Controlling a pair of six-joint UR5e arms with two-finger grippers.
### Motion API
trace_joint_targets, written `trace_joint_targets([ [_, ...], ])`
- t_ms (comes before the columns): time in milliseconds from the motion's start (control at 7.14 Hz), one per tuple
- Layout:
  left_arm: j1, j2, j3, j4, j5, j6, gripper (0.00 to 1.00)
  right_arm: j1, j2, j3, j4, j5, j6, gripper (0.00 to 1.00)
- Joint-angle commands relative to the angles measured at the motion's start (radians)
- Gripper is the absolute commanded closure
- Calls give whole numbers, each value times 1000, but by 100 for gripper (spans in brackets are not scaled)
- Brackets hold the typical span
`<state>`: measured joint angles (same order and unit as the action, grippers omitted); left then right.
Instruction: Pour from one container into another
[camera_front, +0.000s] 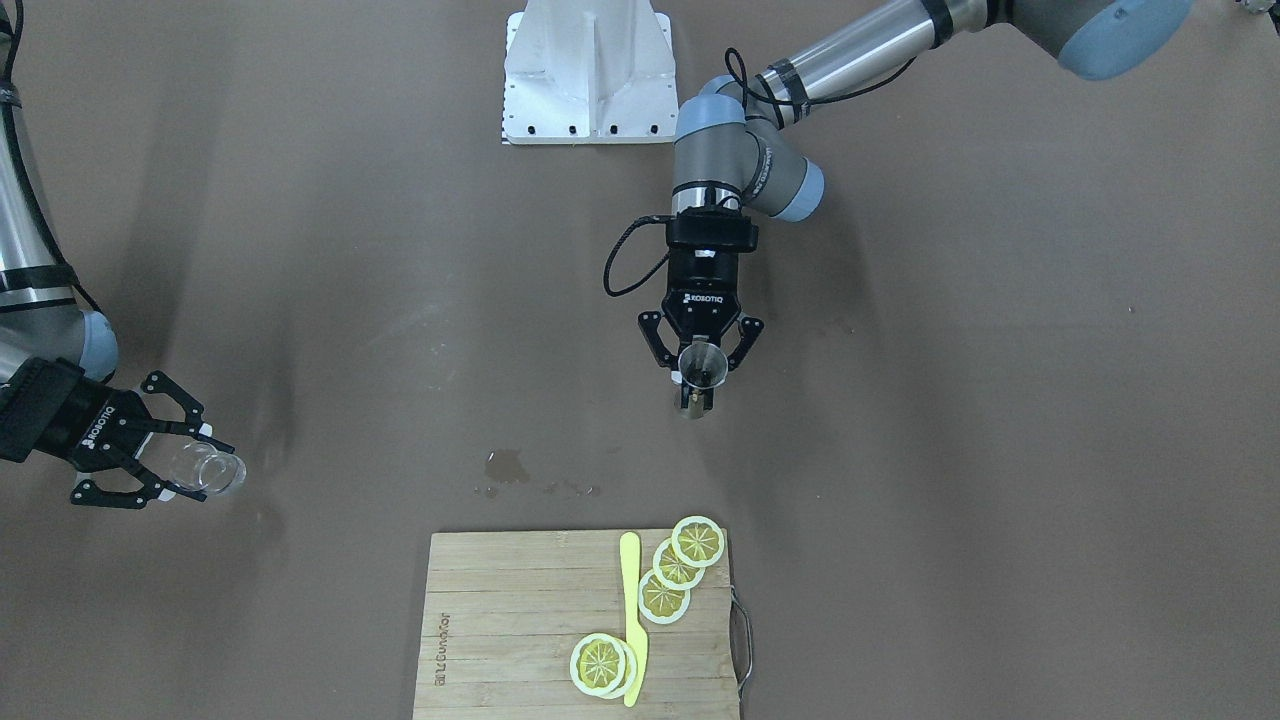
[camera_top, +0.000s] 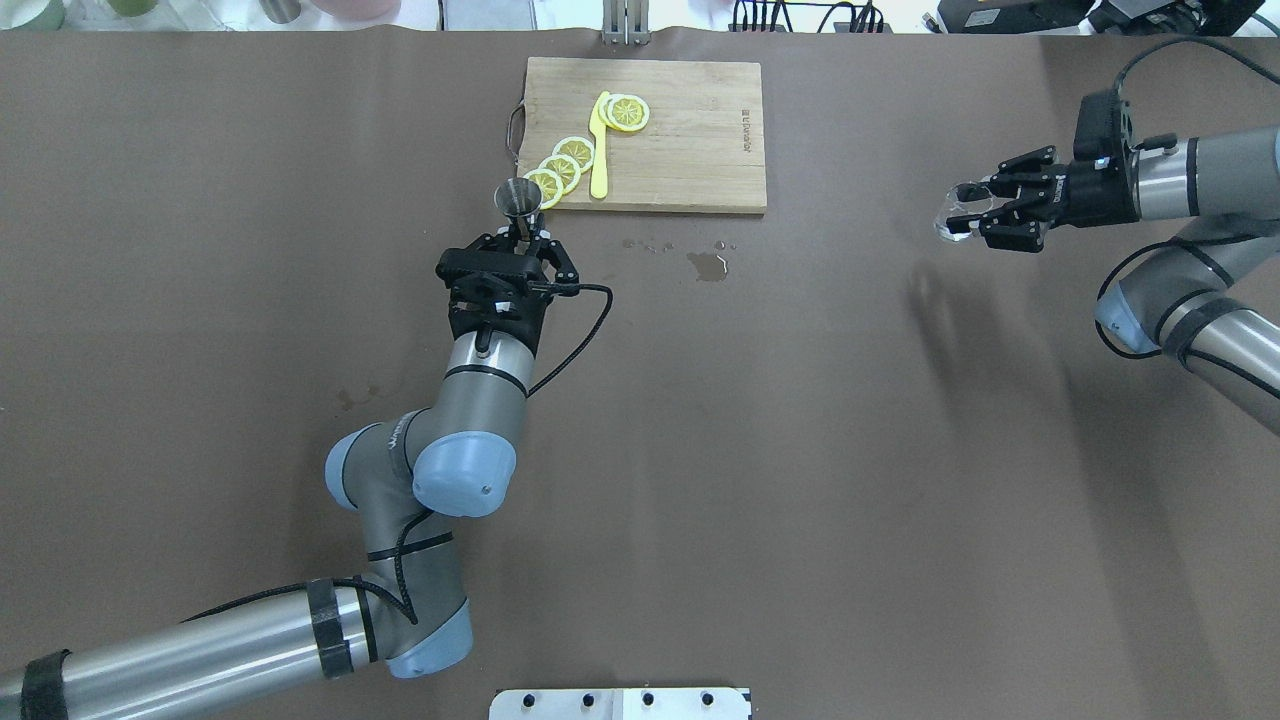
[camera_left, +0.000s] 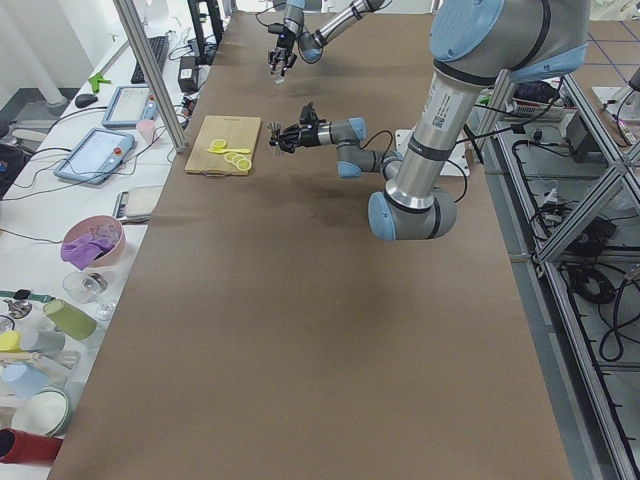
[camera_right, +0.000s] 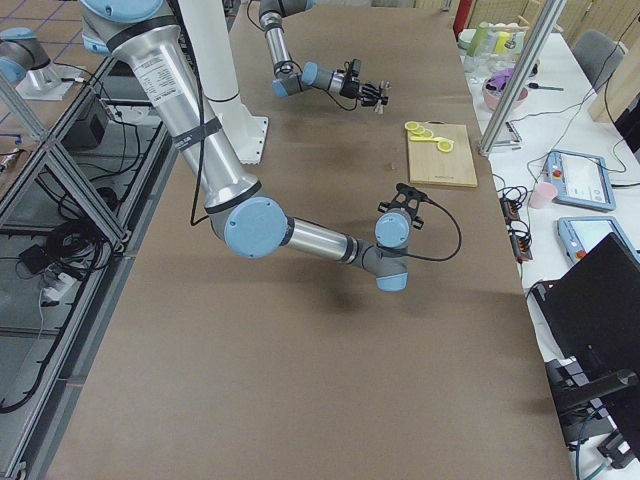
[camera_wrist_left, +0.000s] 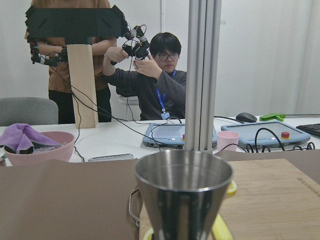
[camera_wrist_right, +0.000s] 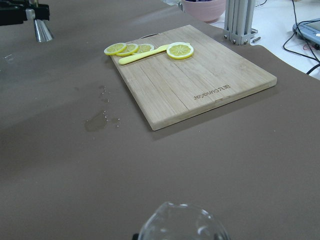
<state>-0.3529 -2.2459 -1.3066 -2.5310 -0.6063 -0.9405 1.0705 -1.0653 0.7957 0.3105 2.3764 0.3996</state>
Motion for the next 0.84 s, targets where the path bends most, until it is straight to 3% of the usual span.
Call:
trace_joint_targets([
  [0,-4,-108,26,114,-9,8,100,17,-7,135,-172,56,-24,100],
  [700,-8,-300,157,230,-27,81,100,66,-13,354,-410,161,-41,100],
])
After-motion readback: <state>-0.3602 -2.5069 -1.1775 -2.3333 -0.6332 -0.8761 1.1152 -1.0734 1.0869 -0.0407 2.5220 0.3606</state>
